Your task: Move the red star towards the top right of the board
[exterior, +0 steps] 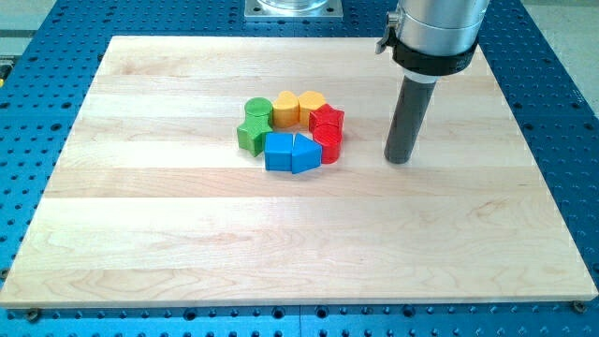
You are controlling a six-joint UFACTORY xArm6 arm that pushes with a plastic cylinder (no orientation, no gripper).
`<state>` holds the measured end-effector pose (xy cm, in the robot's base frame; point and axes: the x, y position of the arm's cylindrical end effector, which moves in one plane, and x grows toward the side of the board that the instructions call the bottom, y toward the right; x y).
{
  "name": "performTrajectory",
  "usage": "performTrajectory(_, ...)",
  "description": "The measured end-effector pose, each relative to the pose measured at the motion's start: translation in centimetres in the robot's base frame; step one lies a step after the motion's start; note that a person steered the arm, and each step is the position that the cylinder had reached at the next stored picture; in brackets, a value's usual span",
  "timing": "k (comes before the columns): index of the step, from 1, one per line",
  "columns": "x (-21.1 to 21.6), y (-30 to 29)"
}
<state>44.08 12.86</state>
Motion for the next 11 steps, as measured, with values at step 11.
performTrajectory(11,-15.3,-0.4)
